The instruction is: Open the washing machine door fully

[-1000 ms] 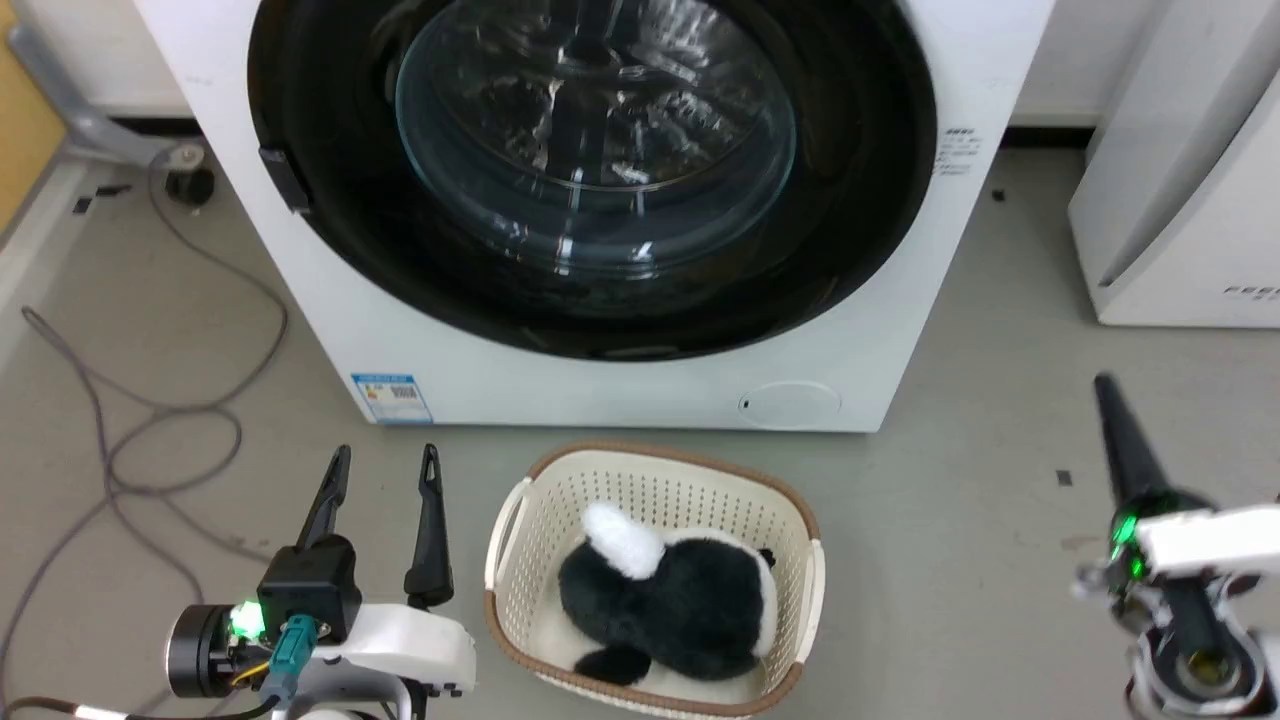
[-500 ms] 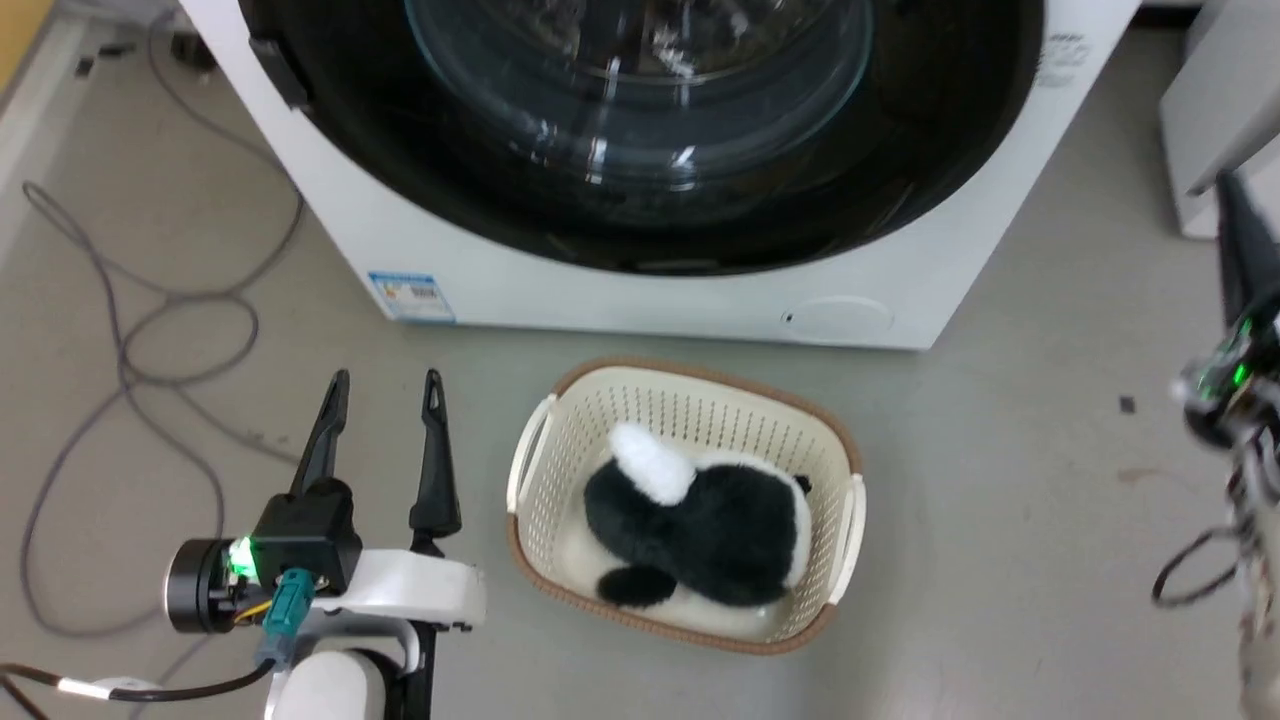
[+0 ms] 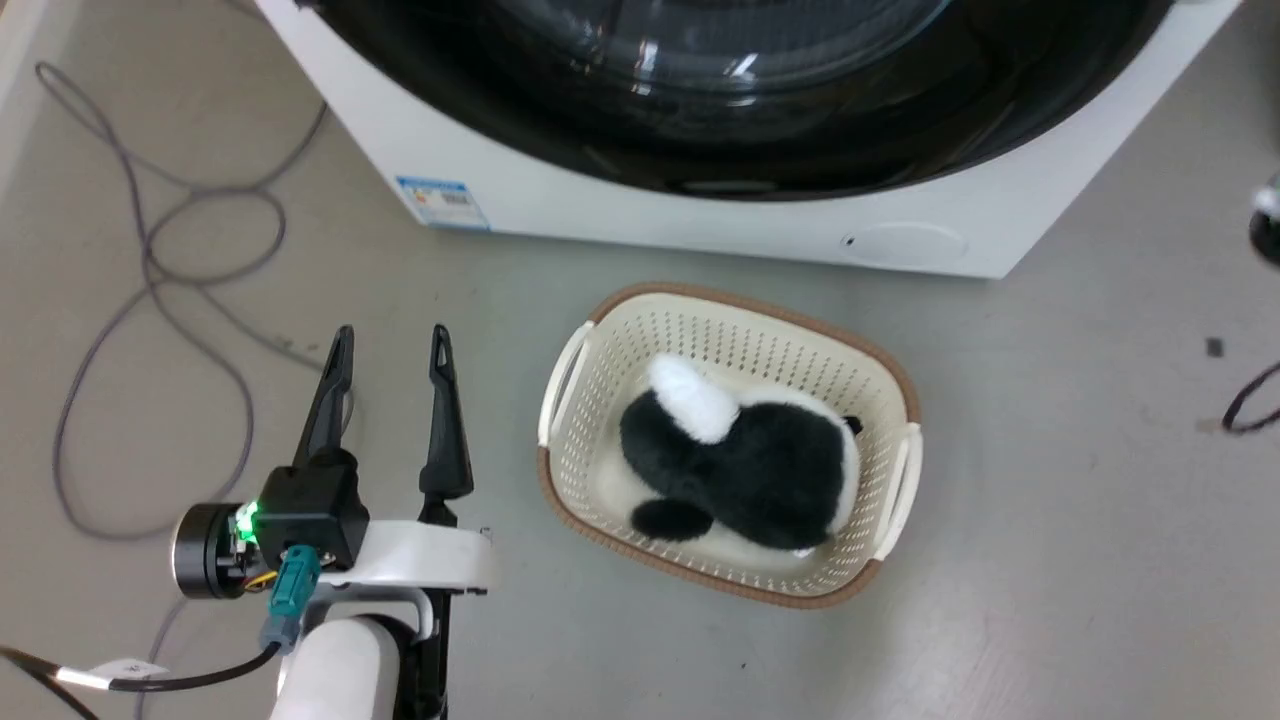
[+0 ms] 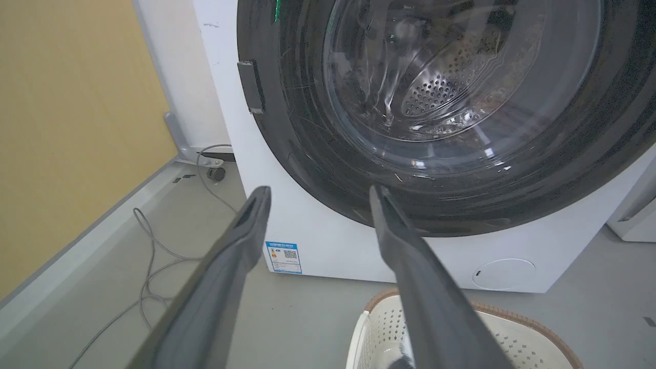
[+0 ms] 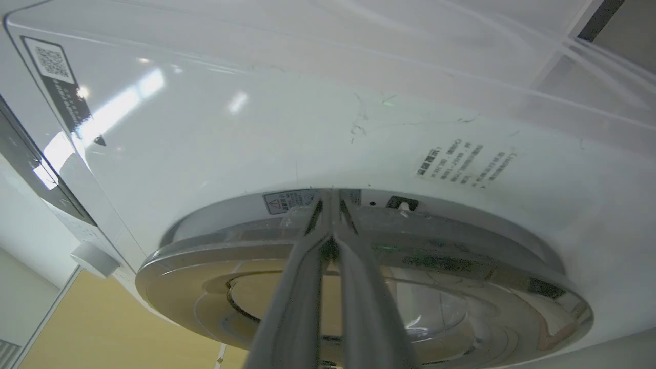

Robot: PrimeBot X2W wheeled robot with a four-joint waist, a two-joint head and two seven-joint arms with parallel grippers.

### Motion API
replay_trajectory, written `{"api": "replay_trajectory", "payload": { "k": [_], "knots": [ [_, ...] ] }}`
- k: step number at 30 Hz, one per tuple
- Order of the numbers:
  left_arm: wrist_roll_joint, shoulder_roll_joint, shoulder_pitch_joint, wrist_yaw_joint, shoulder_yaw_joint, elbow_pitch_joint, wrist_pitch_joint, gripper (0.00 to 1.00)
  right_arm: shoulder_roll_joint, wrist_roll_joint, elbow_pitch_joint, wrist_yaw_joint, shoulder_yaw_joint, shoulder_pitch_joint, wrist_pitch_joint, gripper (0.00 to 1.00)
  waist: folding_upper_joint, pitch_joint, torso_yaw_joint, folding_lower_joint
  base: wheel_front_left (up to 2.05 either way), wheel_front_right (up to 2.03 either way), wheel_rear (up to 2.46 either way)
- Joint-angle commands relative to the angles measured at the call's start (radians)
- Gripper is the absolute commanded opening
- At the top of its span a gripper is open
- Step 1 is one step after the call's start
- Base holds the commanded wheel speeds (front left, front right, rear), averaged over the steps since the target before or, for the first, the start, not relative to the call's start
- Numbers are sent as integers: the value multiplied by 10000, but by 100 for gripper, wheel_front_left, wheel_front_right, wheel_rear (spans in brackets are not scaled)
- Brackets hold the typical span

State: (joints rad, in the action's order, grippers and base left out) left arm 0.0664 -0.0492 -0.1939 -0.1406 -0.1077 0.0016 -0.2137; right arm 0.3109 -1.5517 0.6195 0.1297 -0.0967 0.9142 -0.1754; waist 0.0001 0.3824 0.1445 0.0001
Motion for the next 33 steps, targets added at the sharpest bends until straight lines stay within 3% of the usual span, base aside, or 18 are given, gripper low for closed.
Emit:
{"api": "replay_trajectory", "payload": {
  "k": [1, 8, 17, 33],
  "knots": [
    [118, -9, -261, -106, -53, -56, -128, 100, 194, -393, 350, 9, 104, 616, -115, 0, -1, 256, 172, -1, 0, 0, 0],
    [320, -10, -529, -300, -257, -60, -275, 100, 526, -796, 1180, 9, 596, 1891, -463, 0, -1, 743, 461, -1, 0, 0, 0],
    [455, -10, -653, -505, -375, -1, -462, 100, 818, -1525, 1761, 10, 1179, 2287, -1443, 0, -1, 983, 595, -1, 0, 0, 0],
    [332, -10, -394, -344, -217, 277, -481, 100, 524, -1129, 1393, 10, 1835, 1090, -2350, 0, -1, 220, 172, -1, 0, 0, 0]
  ]
}}
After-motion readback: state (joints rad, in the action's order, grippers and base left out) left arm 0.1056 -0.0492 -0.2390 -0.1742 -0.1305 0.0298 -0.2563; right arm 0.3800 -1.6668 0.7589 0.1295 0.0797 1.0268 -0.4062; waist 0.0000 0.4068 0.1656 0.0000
